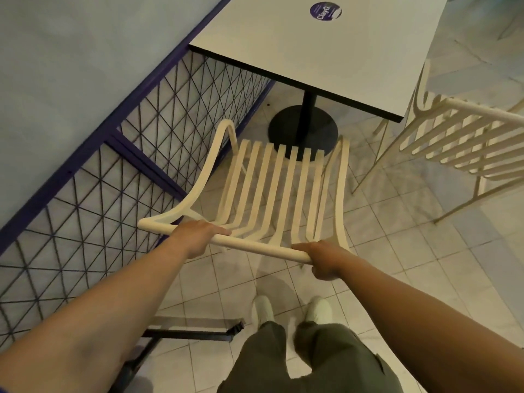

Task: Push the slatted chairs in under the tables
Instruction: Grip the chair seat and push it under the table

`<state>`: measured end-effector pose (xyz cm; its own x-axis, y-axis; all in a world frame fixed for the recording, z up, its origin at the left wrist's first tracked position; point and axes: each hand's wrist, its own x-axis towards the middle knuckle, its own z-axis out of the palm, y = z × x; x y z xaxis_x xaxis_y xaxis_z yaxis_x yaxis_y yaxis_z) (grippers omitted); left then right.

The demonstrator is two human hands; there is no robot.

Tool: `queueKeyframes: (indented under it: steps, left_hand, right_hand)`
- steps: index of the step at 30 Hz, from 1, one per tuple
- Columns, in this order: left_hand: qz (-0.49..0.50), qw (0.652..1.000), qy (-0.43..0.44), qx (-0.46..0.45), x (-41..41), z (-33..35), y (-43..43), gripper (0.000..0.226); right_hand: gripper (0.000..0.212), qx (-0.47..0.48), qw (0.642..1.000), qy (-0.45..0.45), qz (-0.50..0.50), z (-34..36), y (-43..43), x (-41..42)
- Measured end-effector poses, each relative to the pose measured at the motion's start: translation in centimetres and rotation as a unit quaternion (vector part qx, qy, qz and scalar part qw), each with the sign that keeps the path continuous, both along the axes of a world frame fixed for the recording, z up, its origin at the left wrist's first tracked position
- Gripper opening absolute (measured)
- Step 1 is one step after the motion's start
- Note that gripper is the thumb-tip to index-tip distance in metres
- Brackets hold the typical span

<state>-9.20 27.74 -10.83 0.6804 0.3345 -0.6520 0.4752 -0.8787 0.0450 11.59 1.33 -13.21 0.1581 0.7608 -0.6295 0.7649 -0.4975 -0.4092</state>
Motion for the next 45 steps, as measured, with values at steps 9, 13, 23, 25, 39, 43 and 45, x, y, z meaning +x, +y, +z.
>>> queueKeyframes:
  steps: [9, 13, 23, 25, 39, 43, 45]
  left_hand:
    - [0.022, 0.999, -0.014, 0.023, 0.1, -0.9, -0.1, 0.079]
    - [0.008, 1.000, -0.012, 0.010, -0.2, -1.1, 0.3, 0.082]
    - [-0.030, 0.999, 0.019, -0.020, -0.7, -0.3, 2.8, 0.085]
    - [-0.033, 0.999, 0.027, -0.022, -1.1, -0.2, 3.5, 0.088]
    - [-0.062, 0.997, 0.021, -0.034, -4.4, 1.3, 9.7, 0.084]
    - [-0.085, 0.995, 0.027, -0.035, -4.5, 1.2, 10.6, 0.088]
    - [-0.071, 0.995, 0.052, -0.039, -4.4, 1.2, 10.7, 0.086]
  right_hand:
    - [0.078, 0.002, 1.000, 0.008, 0.026, -0.7, -0.5, 0.8]
    - [0.080, 0.002, 1.000, 0.003, 0.013, -1.0, -0.5, 0.4]
    - [0.084, -0.003, 0.999, -0.018, -0.035, -1.4, 0.4, -1.9]
    - [0.084, -0.005, 0.999, -0.012, -0.041, -1.6, 0.9, -2.7]
    - [0.086, 0.024, 0.997, 0.024, -0.076, -1.9, 4.6, -8.0]
    - [0.088, 0.022, 0.999, 0.016, -0.047, -1.8, 4.6, -7.5]
    - [0.088, 0.029, 0.998, 0.014, -0.045, -1.8, 4.9, -7.5]
